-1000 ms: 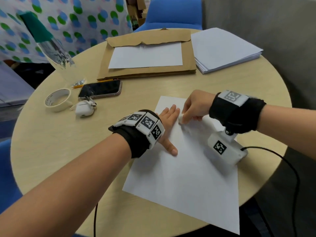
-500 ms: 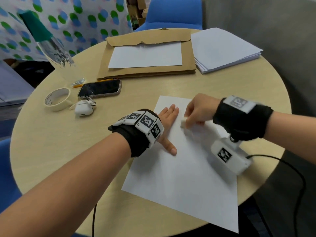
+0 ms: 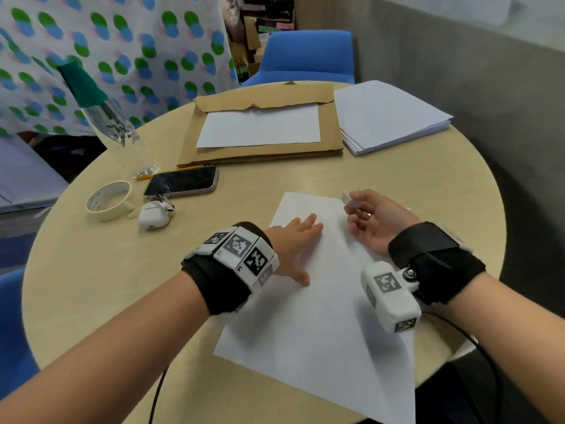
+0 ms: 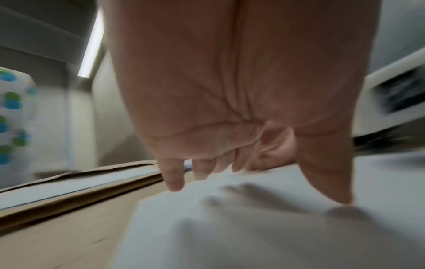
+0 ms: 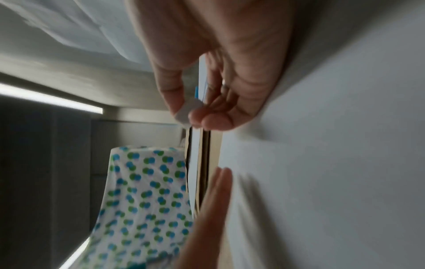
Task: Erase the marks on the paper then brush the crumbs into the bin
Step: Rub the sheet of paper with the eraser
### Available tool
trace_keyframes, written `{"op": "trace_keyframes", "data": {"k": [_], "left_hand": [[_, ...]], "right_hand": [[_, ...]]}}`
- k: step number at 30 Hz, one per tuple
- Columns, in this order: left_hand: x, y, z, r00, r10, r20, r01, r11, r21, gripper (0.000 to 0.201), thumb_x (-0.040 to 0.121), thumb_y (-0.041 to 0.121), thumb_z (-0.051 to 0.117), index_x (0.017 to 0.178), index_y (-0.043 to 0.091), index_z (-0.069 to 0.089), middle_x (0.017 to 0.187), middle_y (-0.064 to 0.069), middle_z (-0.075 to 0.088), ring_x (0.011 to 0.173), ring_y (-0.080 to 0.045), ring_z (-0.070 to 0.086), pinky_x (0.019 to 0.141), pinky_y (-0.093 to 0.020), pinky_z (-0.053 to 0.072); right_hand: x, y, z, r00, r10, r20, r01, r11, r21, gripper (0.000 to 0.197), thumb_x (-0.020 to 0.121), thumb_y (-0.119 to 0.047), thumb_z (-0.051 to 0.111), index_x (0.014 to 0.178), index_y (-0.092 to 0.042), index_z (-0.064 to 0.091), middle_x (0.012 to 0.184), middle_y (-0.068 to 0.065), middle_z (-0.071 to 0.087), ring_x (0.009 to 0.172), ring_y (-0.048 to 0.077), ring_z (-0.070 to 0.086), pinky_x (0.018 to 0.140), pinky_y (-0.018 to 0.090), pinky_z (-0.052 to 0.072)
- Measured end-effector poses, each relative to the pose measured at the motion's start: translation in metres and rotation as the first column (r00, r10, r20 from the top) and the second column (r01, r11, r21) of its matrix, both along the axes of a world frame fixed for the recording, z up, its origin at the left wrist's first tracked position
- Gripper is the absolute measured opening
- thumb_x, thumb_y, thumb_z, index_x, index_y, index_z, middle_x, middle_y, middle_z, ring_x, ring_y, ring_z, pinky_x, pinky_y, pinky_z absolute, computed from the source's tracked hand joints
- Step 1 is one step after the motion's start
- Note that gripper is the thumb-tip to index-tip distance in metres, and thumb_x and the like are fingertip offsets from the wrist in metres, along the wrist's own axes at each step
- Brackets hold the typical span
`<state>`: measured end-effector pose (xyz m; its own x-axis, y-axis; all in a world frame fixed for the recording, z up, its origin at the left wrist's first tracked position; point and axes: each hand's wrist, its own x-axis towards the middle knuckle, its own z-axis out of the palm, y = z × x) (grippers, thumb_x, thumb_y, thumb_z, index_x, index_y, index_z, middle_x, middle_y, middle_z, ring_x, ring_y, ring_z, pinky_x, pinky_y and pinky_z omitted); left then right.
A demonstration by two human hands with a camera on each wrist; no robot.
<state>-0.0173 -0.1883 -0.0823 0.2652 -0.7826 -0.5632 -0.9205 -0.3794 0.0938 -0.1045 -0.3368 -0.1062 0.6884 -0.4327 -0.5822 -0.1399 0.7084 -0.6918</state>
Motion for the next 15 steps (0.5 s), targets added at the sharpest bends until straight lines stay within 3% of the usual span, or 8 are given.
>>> {"op": "trace_keyframes", "data": {"k": [4, 7, 8, 10, 13, 15], "left_hand": [[-0.043, 0.006, -0.007, 0.978, -0.209, -0.005, 0.209, 0.978, -0.022, 0.080, 0.094, 0.042, 0.046, 0.150, 0.023, -0.007, 0.157, 0.004, -0.019, 0.146, -0.020, -0.012, 0.117, -0.042, 0.000], [-0.059, 0.008, -0.015, 0.954, -0.291, -0.077, 0.294, 0.955, 0.042, 0.080, 0.093, 0.050, 0.040, 0.149, 0.025, -0.013, 0.156, 0.004, -0.020, 0.145, -0.021, -0.016, 0.116, -0.042, -0.005], [-0.054, 0.010, -0.017, 0.964, -0.253, -0.077, 0.258, 0.964, 0.063, 0.082, 0.093, 0.053, 0.038, 0.148, 0.025, -0.015, 0.156, 0.003, -0.022, 0.144, -0.020, -0.017, 0.116, -0.041, -0.007], [-0.030, 0.016, -0.019, 0.999, -0.054, -0.003, 0.054, 0.993, 0.101, 0.084, 0.092, 0.059, 0.032, 0.147, 0.021, -0.019, 0.155, 0.000, -0.026, 0.145, -0.020, -0.016, 0.116, -0.042, -0.005], [0.010, 0.024, -0.019, 0.931, 0.287, 0.227, -0.314, 0.944, 0.096, 0.091, 0.087, 0.069, 0.020, 0.147, 0.012, -0.018, 0.154, -0.006, -0.027, 0.145, -0.023, -0.013, 0.116, -0.049, -0.004], [0.011, 0.023, -0.019, 0.918, 0.324, 0.227, -0.342, 0.938, 0.048, 0.092, 0.086, 0.070, 0.018, 0.147, 0.011, -0.019, 0.152, -0.006, -0.031, 0.145, -0.023, -0.016, 0.114, -0.051, -0.006]], "right_hand": [[-0.004, -0.005, -0.005, 0.998, -0.013, 0.060, 0.010, 0.999, 0.053, 0.018, 0.087, -0.018, 0.058, 0.070, -0.010, 0.056, 0.061, -0.001, 0.052, 0.041, 0.007, 0.045, 0.040, 0.014, 0.044], [-0.005, -0.006, -0.006, 0.996, -0.018, 0.086, 0.011, 0.997, 0.080, 0.020, 0.086, -0.016, 0.057, 0.068, -0.010, 0.056, 0.063, -0.001, 0.052, 0.038, 0.007, 0.046, 0.041, 0.014, 0.043], [-0.005, -0.006, -0.007, 0.996, -0.016, 0.088, 0.009, 0.997, 0.082, 0.023, 0.087, -0.016, 0.057, 0.064, -0.009, 0.057, 0.063, 0.000, 0.052, 0.038, 0.007, 0.046, 0.041, 0.014, 0.043], [-0.006, -0.006, -0.008, 0.996, -0.011, 0.083, 0.005, 0.997, 0.075, 0.031, 0.087, -0.014, 0.056, 0.057, -0.008, 0.060, 0.061, 0.000, 0.051, 0.037, 0.007, 0.046, 0.041, 0.014, 0.043], [-0.008, -0.005, -0.007, 0.996, 0.003, 0.086, -0.011, 0.997, 0.081, 0.022, 0.087, -0.014, 0.055, 0.066, -0.009, 0.057, 0.062, 0.000, 0.050, 0.038, 0.007, 0.046, 0.041, 0.015, 0.043], [-0.008, -0.006, -0.006, 0.996, 0.013, 0.094, -0.021, 0.996, 0.090, 0.017, 0.087, -0.015, 0.056, 0.071, -0.010, 0.056, 0.064, 0.000, 0.049, 0.038, 0.007, 0.046, 0.041, 0.016, 0.043]]}}
